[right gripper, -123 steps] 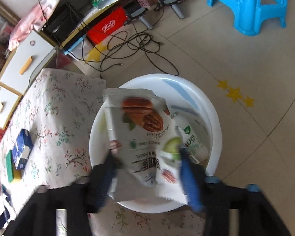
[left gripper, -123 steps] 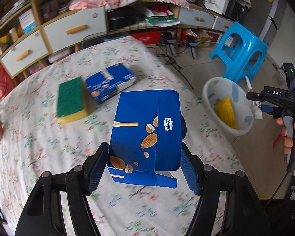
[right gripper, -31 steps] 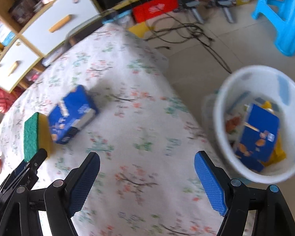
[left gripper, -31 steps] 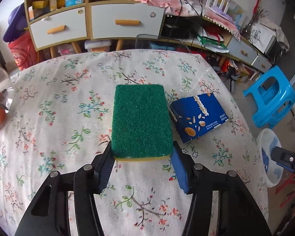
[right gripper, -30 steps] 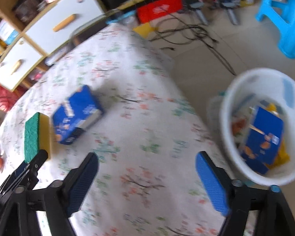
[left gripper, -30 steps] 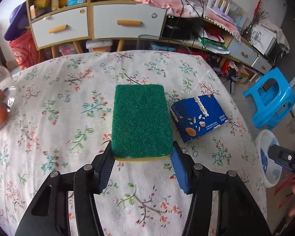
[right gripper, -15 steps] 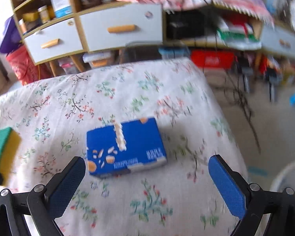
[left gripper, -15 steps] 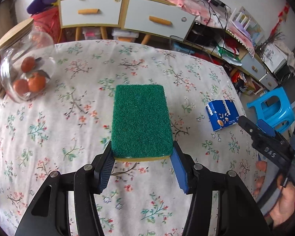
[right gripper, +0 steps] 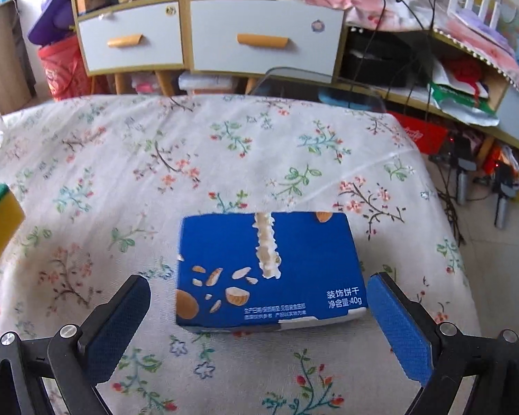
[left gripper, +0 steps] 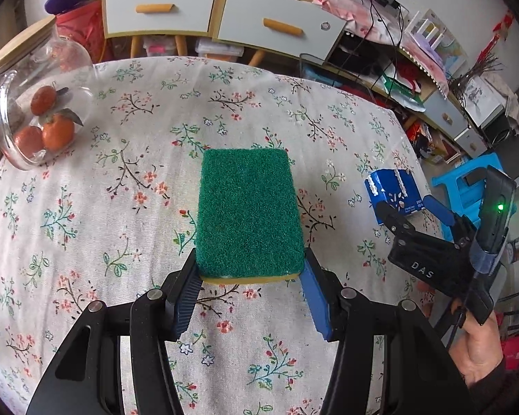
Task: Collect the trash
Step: 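Grasp the small blue biscuit box with the right tool while the left tool holds the sponge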
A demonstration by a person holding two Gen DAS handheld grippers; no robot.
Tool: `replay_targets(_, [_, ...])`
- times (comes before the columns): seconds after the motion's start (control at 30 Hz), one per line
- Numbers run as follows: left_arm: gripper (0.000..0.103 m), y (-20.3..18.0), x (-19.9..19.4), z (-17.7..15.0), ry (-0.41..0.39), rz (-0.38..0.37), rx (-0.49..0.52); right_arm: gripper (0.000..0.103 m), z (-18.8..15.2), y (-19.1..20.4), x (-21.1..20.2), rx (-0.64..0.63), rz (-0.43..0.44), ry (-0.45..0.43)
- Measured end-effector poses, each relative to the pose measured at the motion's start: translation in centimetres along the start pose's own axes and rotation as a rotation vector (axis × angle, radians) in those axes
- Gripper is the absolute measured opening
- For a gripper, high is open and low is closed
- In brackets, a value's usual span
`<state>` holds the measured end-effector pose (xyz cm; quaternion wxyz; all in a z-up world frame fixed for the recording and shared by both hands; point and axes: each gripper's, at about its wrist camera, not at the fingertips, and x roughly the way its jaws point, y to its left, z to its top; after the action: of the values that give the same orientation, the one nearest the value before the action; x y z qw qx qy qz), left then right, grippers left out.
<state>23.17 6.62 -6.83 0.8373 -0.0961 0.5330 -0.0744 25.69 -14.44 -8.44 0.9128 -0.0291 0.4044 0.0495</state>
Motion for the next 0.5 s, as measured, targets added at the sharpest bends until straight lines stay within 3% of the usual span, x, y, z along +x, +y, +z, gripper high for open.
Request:
replay_targets(0.37, [0.057, -0.6, 1.2, 0.2, 0.018, 0.008, 0.008, 0.103, -0.5, -0.9, 2.1, 0.016, 0.016, 0.086])
replay_targets(0.43, [0.057, -0.7, 1.2, 0.2, 0.017, 0.01, 0.011, 0.102, -0.3, -1.2, 2.2, 0.031, 0.028, 0.133])
replay_targets(0.5, [0.057, -0.8, 1.2, 0.1, 0.015, 0.012, 0.016, 0.098, -0.2, -1.3, 2.1, 0.053, 0.048, 0.161])
